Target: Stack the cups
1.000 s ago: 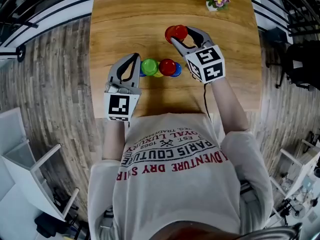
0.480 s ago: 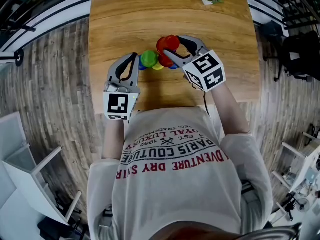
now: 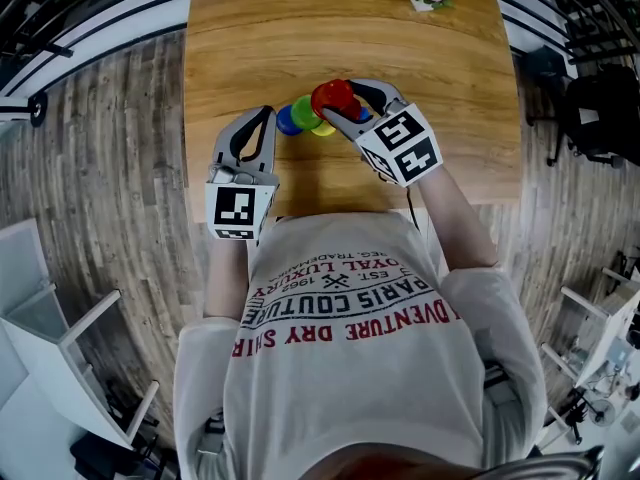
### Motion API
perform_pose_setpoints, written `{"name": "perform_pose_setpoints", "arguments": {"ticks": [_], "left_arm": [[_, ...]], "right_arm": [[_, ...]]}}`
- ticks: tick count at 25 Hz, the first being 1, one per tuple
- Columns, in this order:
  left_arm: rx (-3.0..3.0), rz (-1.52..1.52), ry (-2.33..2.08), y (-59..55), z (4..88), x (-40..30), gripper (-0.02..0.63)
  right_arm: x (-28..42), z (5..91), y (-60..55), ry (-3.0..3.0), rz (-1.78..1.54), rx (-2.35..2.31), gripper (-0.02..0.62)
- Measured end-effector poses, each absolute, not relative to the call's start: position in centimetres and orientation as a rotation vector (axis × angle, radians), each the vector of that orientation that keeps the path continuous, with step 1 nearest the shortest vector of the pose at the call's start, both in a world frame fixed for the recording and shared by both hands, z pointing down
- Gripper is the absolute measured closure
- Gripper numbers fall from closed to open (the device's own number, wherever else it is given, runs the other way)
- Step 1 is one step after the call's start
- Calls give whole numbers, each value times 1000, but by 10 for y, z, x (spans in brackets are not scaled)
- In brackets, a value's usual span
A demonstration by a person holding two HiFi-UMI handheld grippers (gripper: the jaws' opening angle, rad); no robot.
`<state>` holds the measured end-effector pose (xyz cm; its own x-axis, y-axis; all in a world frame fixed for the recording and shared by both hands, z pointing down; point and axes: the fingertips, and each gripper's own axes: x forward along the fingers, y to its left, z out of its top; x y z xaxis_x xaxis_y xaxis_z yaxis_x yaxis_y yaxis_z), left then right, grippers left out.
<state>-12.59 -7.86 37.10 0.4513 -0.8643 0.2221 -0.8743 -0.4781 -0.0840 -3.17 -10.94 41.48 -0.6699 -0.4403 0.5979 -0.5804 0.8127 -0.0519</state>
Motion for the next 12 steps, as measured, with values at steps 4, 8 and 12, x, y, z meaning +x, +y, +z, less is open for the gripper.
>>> {"name": "perform_pose_setpoints", "arguments": {"ticks": [4,8,12], "left_arm": [[2634,362,-1584,-79,373,-129,589],[2630,362,-1585,-79,374,-134,589],[2626,362,-1586,-78,375,-137,589]], "right_arm": [[-35,416,-108,-2417,330,735,347],[-38,419,-109,-2398,316,727,345],[-39,419,-108,-2393,310,725,342]]}}
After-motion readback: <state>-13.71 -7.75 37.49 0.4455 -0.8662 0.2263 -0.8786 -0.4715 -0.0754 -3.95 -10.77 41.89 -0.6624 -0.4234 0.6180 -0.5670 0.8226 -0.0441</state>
